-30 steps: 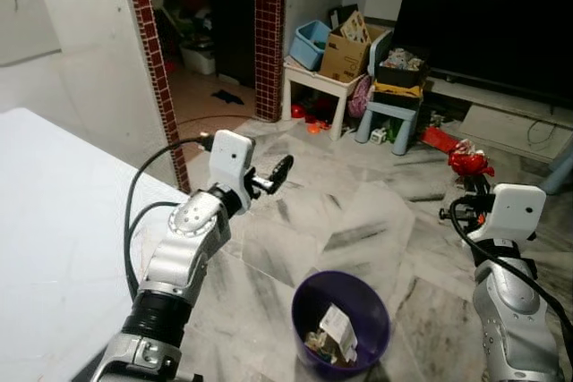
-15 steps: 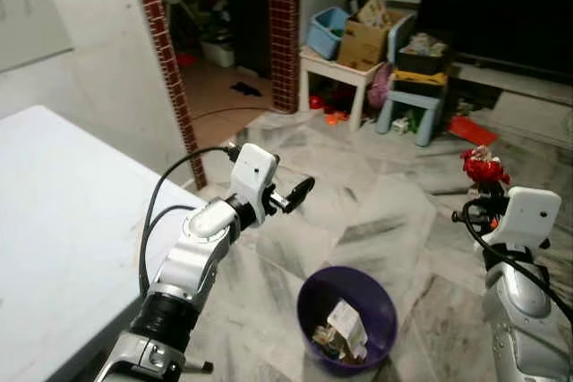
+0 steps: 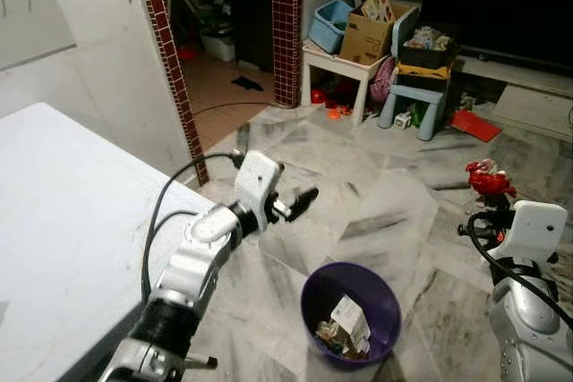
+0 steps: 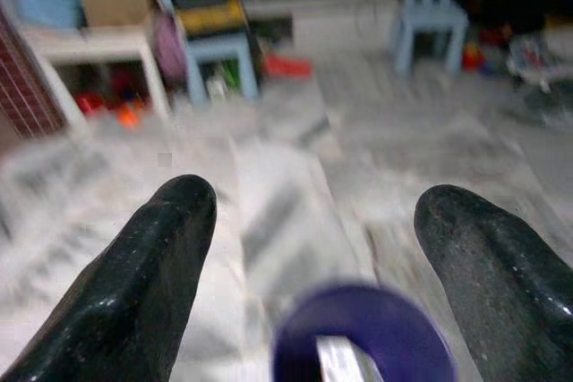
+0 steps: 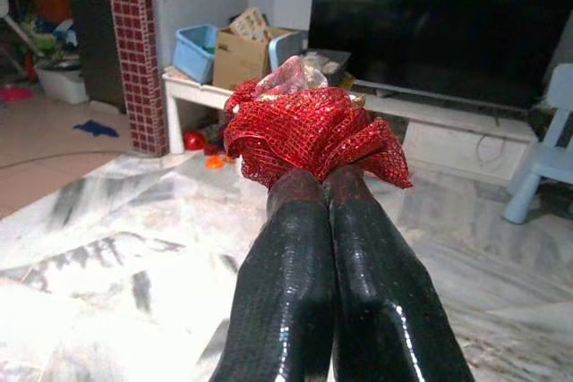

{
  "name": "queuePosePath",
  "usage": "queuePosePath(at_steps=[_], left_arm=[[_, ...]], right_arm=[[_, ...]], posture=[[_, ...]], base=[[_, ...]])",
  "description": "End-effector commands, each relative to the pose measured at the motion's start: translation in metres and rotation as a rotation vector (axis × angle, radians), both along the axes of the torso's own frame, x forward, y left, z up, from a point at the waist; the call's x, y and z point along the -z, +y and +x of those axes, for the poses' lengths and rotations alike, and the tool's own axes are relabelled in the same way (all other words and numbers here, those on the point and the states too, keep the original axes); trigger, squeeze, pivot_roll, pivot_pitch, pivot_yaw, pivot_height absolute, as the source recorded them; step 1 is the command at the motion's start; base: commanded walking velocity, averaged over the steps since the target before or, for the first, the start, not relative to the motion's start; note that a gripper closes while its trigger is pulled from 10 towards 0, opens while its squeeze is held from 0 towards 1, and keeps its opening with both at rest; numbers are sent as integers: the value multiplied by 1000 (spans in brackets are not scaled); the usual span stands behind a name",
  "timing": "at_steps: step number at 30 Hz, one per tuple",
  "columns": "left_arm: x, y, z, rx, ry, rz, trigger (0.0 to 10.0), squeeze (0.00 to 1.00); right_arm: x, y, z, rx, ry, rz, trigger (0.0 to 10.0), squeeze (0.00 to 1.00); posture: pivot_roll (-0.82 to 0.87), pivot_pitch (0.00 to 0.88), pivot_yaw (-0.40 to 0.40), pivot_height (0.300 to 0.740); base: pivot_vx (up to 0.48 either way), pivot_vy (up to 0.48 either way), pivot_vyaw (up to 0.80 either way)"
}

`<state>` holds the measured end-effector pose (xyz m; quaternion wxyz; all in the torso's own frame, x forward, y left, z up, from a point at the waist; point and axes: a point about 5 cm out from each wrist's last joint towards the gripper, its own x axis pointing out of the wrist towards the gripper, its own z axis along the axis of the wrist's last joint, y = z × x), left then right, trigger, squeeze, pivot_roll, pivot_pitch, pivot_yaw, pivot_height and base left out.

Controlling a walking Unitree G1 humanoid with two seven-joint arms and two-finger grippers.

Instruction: Picking trash to rubbish bin

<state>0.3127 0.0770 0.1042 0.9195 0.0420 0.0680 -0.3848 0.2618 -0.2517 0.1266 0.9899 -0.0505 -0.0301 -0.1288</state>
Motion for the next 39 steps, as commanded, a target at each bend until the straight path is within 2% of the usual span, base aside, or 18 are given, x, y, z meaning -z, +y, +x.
queuePosePath(at_steps=[1, 5, 10, 16, 18, 22, 29, 35, 39], left_arm=[[5, 1, -8, 53, 11, 10, 10000, 0], [7, 7, -26, 124, 41, -27, 10000, 0], [4, 10, -27, 126, 40, -27, 10000, 0], [-12, -1, -36, 195, 20, -82, 10000, 0], [-13, -4, -39, 212, 23, -73, 10000, 0], [-18, -8, -49, 270, 31, -74, 10000, 0], [-39, -16, -63, 369, 28, -96, 10000, 0], [-49, -20, -68, 401, 36, -104, 10000, 0], [-58, -20, -68, 409, 40, -102, 10000, 0]], right_arm=[[-3, -4, -2, 8, 0, -13, 10000, 0], [-3, -12, -4, 21, 6, -24, 10000, 0], [3, -20, -6, 21, 27, -25, 10000, 0], [18, -33, -4, -7, 92, 23, 10000, 0], [21, -37, -2, -18, 108, 18, 10000, 0], [28, -52, 4, -17, 163, -5, 10000, 0], [30, -66, 17, -48, 201, 1, 10000, 0], [33, -70, 29, -76, 244, 4, 10000, 0], [34, -69, 42, -105, 272, 39, 10000, 0]], posture=[[-152, 105, 35, 740], [-155, 114, 41, 740], [-154, 144, 51, 740], [-161, 229, 60, 740], [-161, 229, 60, 740], [-162, 306, 66, 740], [-145, 388, 93, 740], [-127, 443, 105, 740], [-108, 472, 112, 740]], base=[[0, 0, 0], [0, 0, 0], [0, 0, 0], [0, 0, 0], [0, 0, 0], [0, 0, 0], [0, 0, 0], [0, 0, 0], [0, 0, 0]])
